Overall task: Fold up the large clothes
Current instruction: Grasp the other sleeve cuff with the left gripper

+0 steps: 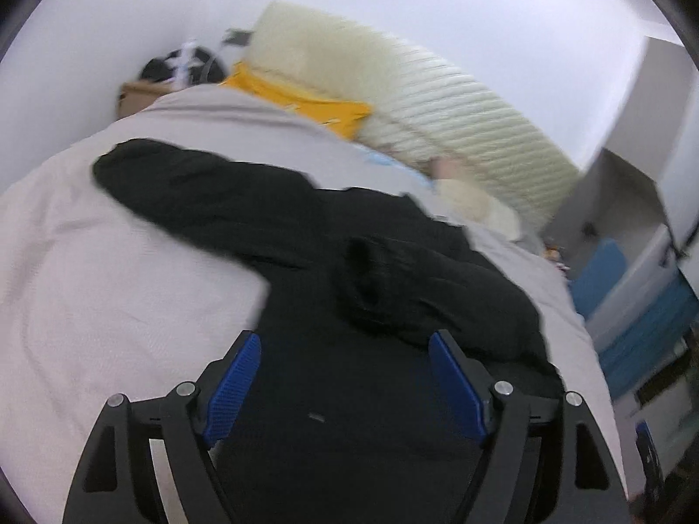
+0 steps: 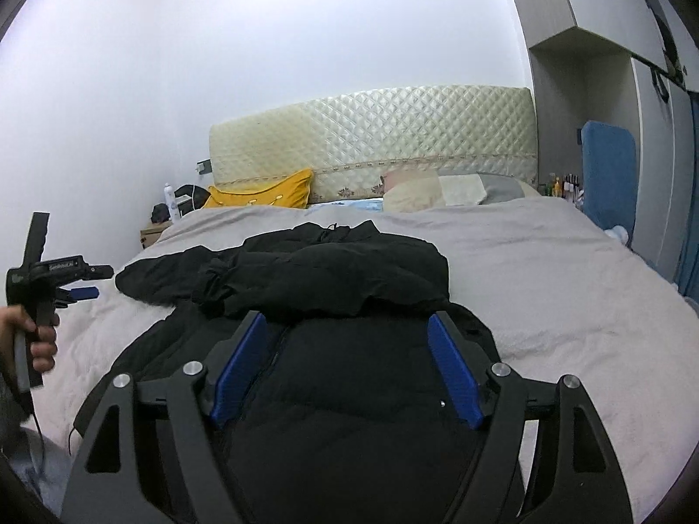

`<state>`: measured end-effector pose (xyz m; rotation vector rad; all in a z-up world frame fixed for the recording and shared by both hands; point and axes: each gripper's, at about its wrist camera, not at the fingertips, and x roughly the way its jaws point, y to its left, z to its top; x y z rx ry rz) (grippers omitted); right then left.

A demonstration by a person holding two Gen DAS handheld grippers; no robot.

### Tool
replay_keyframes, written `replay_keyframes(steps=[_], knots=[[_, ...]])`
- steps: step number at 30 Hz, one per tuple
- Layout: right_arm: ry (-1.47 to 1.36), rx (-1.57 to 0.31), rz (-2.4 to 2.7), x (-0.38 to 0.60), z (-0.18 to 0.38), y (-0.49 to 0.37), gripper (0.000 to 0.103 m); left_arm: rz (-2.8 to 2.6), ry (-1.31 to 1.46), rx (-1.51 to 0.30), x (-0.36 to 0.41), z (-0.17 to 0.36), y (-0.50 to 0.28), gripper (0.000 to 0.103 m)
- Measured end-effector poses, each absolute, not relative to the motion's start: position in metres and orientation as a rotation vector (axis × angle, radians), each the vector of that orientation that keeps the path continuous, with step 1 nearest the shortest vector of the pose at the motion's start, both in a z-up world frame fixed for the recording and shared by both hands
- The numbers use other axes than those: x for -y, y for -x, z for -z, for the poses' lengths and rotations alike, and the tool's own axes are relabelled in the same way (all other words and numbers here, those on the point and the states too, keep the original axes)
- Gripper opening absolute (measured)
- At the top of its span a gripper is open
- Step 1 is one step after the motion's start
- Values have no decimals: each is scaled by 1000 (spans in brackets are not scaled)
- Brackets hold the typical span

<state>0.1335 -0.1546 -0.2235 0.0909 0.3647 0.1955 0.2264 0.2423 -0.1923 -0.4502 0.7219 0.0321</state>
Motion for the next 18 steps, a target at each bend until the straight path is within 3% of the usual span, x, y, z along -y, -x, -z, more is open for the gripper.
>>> replay_keyframes(steps=[8,18], knots=[[-110,-331,-215,149,229,-142,79,-34,531,-741,-359,204,-282,79],[-96,-473,-135,133,254,-184,80,-127,854,-685,-492,286,-332,79]])
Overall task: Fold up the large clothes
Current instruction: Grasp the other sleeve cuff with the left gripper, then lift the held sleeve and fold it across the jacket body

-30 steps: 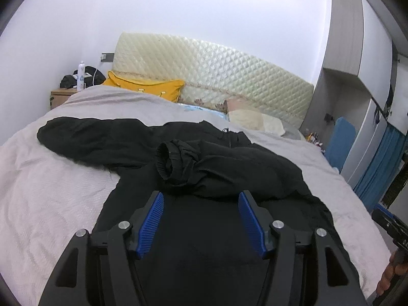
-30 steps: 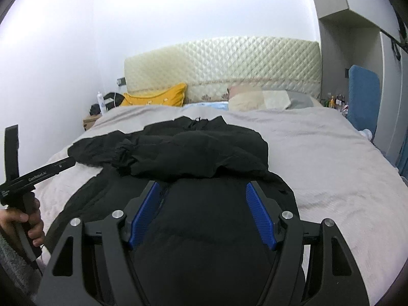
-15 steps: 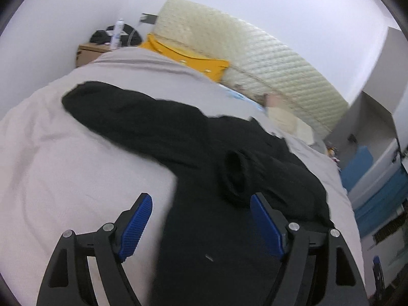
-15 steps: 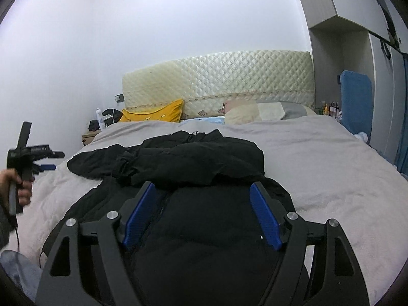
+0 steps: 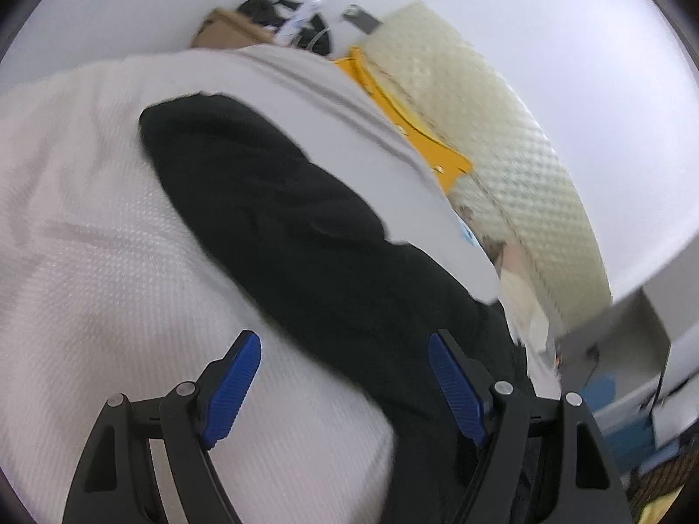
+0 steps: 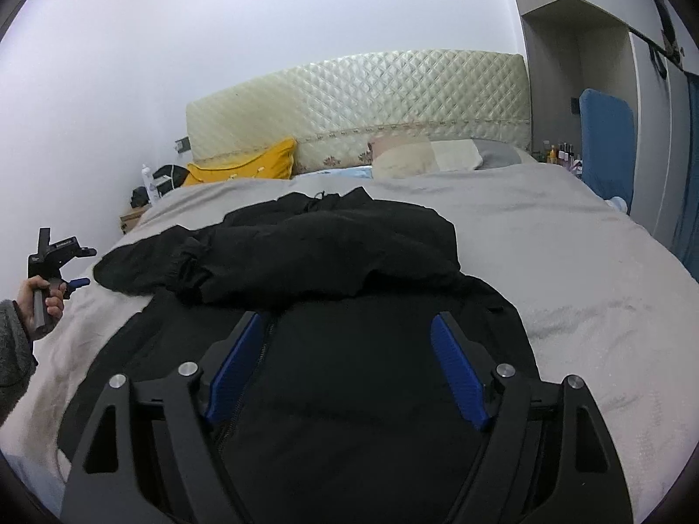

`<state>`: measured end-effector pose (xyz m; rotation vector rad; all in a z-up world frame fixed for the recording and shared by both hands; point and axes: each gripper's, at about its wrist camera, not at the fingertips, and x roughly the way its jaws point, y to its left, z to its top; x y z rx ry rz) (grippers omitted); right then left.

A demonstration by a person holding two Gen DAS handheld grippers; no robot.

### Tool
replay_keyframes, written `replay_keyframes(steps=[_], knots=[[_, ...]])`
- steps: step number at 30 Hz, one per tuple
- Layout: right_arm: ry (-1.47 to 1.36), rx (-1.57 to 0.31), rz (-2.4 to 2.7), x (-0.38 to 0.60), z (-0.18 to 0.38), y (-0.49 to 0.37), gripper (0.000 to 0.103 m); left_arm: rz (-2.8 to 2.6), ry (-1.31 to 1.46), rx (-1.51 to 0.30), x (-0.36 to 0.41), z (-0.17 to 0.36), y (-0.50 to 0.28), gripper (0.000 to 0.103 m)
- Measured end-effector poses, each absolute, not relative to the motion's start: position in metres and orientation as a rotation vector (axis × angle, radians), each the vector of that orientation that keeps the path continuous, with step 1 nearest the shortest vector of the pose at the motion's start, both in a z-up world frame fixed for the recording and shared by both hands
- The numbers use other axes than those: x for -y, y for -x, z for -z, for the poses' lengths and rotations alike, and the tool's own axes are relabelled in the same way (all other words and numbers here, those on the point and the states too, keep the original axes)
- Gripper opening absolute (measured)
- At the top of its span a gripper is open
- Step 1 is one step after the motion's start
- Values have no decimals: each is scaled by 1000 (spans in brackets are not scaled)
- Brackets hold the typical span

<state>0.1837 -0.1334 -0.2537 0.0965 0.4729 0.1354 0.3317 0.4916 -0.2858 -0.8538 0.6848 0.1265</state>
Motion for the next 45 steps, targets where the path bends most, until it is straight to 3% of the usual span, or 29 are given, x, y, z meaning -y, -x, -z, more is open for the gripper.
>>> replay_keyframes(steps=[7,17,18,19,20,21,22,25,37,45], knots=[[-100,-546,-124,118,265,-223,81,-128,1110,-609,-563,366,-366,79],[-33,-604,-106,96,285,-252,81,-193,1076,-524,-600,386,-414,78],[-38,-611,-105,97,286,-254,81,-194,1071,-527,-605,385,-418,69],[-43,-617,-104,99,287,-255,81,-211,1060,-550,-608,383,-426,50],[-44,-620,-101,100,287,-255,81,-213,1062,-555,-613,382,-430,42],[-46,-623,-100,101,288,-254,81,-217,1062,-553,-618,379,-436,28],[-49,-626,-104,103,287,-254,81,-226,1052,-551,-620,375,-439,19],[-68,-628,-106,107,286,-252,81,-276,916,-594,-610,347,-444,13],[-104,-569,-129,135,264,-238,81,-378,531,-536,-548,192,-407,10],[-100,-548,-127,154,250,-221,81,-343,184,-524,-418,95,-408,10]])
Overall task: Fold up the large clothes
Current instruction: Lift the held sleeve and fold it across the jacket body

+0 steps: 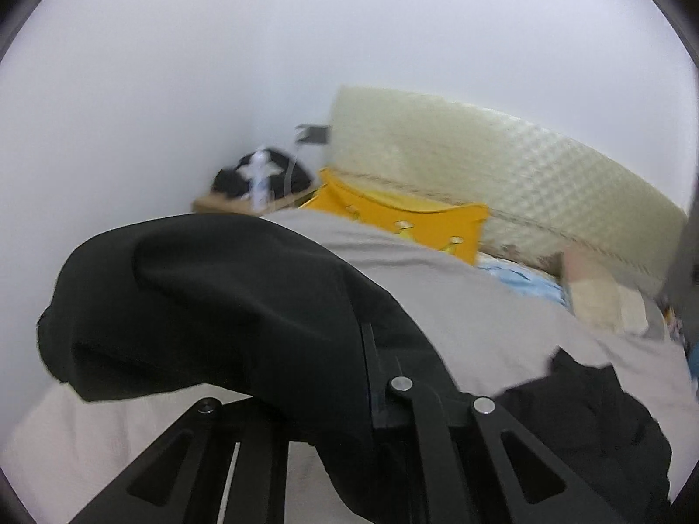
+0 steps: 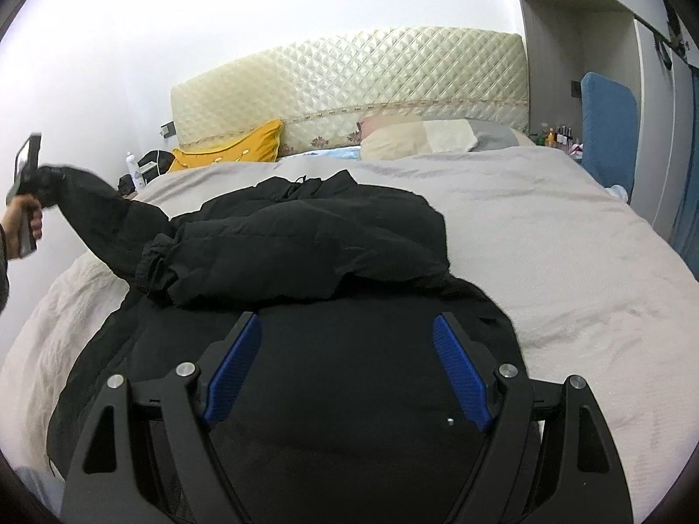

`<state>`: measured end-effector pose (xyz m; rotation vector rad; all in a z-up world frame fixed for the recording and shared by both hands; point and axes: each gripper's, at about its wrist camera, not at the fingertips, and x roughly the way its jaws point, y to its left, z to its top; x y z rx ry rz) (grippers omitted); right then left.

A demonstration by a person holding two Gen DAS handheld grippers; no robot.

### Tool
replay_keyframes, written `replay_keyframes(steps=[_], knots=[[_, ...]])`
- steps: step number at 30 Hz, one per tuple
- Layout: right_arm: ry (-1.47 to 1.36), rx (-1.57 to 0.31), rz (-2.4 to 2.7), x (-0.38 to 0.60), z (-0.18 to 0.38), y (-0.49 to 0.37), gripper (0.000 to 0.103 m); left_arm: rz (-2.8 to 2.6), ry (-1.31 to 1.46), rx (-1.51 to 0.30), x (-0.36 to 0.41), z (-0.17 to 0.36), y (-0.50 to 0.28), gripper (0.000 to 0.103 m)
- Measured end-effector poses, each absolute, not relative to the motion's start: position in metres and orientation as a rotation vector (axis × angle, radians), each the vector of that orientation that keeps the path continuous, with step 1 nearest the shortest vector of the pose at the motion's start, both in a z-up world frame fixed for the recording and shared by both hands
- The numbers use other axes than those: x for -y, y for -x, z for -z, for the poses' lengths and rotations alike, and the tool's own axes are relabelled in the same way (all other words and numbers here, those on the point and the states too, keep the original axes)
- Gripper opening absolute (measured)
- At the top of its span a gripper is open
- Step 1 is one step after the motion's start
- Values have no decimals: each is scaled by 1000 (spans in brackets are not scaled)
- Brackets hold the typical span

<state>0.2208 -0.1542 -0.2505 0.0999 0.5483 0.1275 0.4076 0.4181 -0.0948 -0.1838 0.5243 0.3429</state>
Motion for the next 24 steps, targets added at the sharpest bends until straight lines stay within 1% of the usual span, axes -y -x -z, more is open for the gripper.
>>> replay_keyframes(steps=[6,11,14,18,22,24], knots=[[-88,-497,-121,173,237,-209,82,-278,28,-565,-318,64,-423,10],[-83,-455,-99,191,227,-206,84,-221,-57,-539,-236,57,-422,10],[-122,-466,-95,203,226,-208,85,-188,-70,-508,-190,61,-423,10],[-151,-466,-106,212,227,-203,85,-76,-145,-486,-123,78,-424,11],[-151,-456,-121,216,229,-199,85,21,-227,-486,-55,113,-427,12],[-162,-474,-129,217,231,-203,85,58,-236,-503,-35,132,-431,13]])
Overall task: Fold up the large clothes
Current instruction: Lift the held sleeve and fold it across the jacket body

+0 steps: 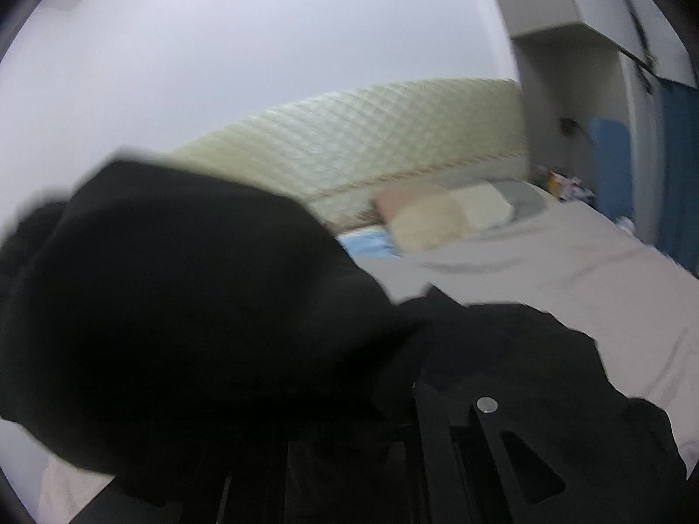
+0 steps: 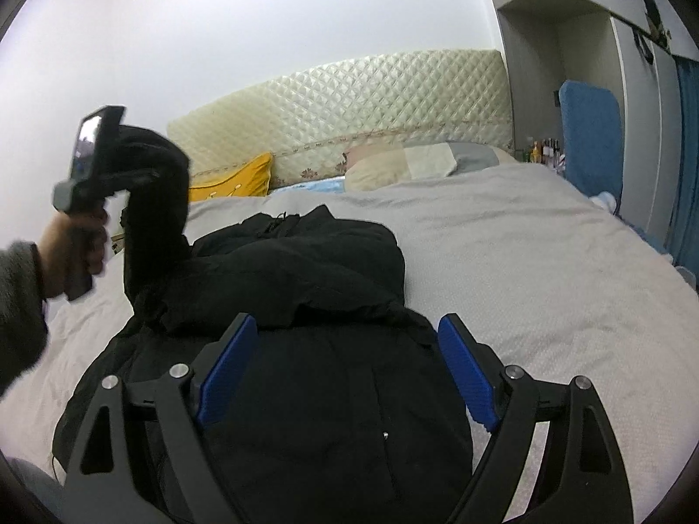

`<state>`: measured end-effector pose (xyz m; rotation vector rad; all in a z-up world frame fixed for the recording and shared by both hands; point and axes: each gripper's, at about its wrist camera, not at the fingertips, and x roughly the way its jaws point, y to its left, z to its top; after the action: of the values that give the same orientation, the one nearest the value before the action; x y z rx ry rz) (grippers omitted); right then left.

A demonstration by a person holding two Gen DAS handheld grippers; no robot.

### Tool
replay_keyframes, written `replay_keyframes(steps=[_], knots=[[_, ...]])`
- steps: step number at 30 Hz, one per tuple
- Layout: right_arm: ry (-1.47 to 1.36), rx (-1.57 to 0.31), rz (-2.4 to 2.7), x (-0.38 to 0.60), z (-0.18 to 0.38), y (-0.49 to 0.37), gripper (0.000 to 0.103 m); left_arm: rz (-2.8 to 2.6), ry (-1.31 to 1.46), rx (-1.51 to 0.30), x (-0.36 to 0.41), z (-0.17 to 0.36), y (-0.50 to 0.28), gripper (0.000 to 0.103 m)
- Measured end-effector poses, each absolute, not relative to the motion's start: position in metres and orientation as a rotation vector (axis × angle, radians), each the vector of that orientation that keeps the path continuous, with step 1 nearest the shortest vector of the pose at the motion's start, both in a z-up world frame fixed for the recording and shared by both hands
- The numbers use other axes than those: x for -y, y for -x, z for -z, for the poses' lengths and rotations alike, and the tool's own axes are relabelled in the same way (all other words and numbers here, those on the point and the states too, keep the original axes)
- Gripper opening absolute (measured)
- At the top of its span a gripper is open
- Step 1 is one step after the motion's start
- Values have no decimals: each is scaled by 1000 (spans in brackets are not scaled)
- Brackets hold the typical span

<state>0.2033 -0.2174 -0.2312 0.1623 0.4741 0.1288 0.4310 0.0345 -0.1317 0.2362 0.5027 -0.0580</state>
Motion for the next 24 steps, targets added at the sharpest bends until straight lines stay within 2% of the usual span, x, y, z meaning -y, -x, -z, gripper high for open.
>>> replay_keyframes(steps=[8,10,18,21,23,24], knots=[[-216,-519,-139,226,243,-214,85,107,-349,-596,40,221,-451,14],[-224,-535,-140,228,247,-218,85,118,-345,-589,48,233,-453,18],[-259,-567,-134,234,260,-229,85,170,-370,-712,65,278,-485,23],[-249,-582,-140,232,265,-234,86,160,-364,-717,64,272,-485,29],[-240,-587,-140,230,268,-236,86,155,-367,-719,66,266,-479,36],[-242,-588,-143,230,268,-236,85,155,-371,-711,69,263,-473,46]])
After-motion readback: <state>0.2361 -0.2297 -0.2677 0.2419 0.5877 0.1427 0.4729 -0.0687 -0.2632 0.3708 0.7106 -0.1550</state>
